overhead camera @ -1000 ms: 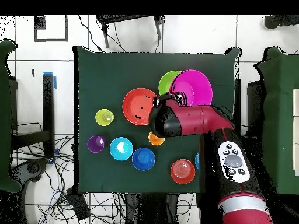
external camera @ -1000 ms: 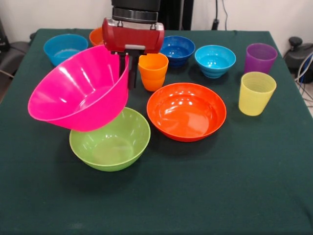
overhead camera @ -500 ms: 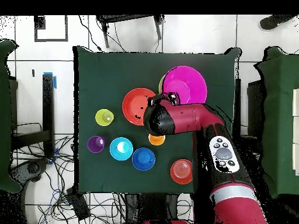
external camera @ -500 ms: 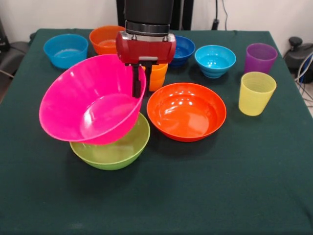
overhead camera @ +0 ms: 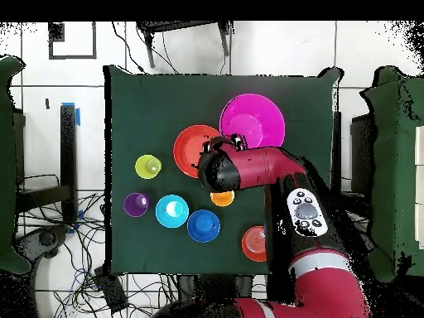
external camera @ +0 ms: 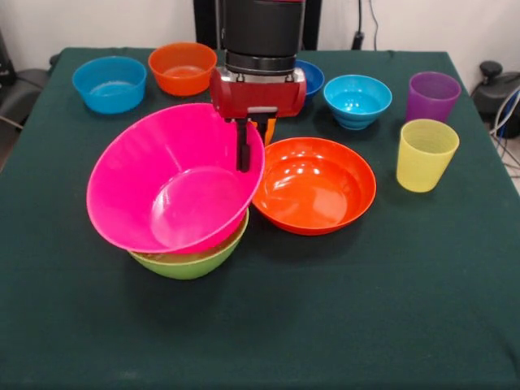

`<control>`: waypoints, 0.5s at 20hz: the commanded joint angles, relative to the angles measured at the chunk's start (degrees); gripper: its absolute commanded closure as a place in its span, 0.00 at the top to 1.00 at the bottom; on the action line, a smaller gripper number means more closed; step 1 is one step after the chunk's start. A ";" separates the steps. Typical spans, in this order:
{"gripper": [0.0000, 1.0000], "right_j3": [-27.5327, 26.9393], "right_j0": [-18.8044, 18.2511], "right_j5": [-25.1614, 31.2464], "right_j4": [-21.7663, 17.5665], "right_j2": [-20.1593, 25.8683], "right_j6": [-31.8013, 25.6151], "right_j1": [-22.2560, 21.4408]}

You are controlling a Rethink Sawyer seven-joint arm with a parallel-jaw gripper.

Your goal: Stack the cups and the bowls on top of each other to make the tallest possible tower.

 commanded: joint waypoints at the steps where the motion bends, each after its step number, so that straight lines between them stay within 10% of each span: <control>1: 0.00 -3.36 1.84 1.81 0.82 0.89 5.52 2.79; 10: 0.00 -3.44 1.82 0.76 1.26 0.88 6.37 3.96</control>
